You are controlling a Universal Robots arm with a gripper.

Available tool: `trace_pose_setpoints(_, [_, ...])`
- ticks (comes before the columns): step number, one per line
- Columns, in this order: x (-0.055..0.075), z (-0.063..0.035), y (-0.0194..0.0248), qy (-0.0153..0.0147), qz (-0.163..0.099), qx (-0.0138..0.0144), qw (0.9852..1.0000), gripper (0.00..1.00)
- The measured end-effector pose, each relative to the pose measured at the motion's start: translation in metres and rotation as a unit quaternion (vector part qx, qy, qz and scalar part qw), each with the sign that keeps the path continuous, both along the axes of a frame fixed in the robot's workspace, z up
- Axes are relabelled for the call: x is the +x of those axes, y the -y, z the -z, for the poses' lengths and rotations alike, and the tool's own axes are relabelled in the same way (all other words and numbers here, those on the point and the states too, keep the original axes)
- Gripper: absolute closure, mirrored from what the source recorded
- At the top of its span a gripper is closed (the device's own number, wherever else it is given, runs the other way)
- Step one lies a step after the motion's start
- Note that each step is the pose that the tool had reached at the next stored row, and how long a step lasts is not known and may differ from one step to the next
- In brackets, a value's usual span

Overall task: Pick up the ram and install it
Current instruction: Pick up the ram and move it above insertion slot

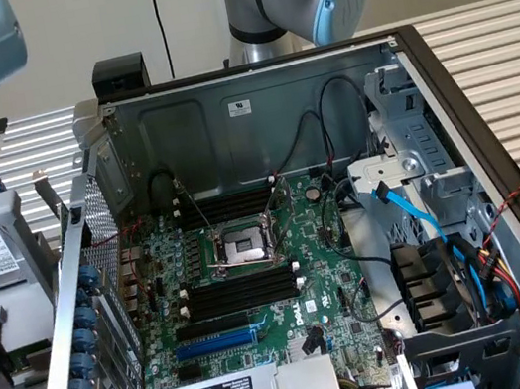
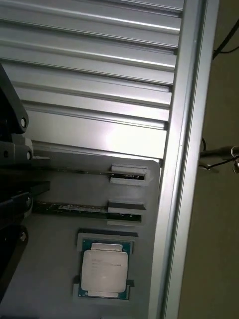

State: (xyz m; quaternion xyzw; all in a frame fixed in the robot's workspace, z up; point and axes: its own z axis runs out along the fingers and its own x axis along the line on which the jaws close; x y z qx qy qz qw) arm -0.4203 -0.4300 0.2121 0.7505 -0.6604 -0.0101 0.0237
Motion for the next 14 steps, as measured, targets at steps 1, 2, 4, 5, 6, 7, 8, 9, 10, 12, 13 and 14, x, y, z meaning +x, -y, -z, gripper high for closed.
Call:
trace_pose_setpoints(1, [0.0, 0.0017, 0.0, 0.0, -0.001, 0.0, 1.0, 0.74])
trace_pose_setpoints(2, [-0.0001, 0.0035, 0.0, -0.0003, -0.001, -0.0002, 1.0, 0.74])
trace_pose_setpoints(4, [-0.0001, 0.006, -0.0001, -0.0014, -0.002, -0.0003, 1.0, 0.74])
trace_pose_setpoints(5, [-0.0001, 0.006, -0.0001, -0.0021, -0.002, -0.0005, 1.0, 0.74])
trace_pose_setpoints(6, [-0.0002, 0.0059, -0.0001, -0.0023, -0.002, -0.0006, 1.0, 0.74])
trace_pose_setpoints(7, [-0.0001, 0.0051, -0.0001, -0.0023, -0.002, -0.0006, 1.0, 0.74])
trace_pose_setpoints(8, [-0.0001, 0.0027, -0.0001, -0.0023, -0.002, -0.0005, 1.0, 0.74])
trace_pose_setpoints(9, [-0.0001, 0.0007, -0.0001, -0.0021, -0.002, -0.0004, 1.0, 0.74])
trace_pose_setpoints(10, [-0.0001, -0.0007, 0.0, -0.0023, -0.002, -0.0005, 1.0, 0.74])
trace_pose_setpoints(12, [-0.0002, -0.0006, 0.0, -0.0022, -0.002, -0.0005, 1.0, 0.74])
trace_pose_setpoints(13, [-0.0007, -0.0006, 0.0004, -0.0022, -0.002, -0.0005, 1.0, 0.74])
trace_pose_setpoints(14, [-0.0017, -0.0005, 0.001, -0.0022, -0.002, -0.0005, 1.0, 0.74])
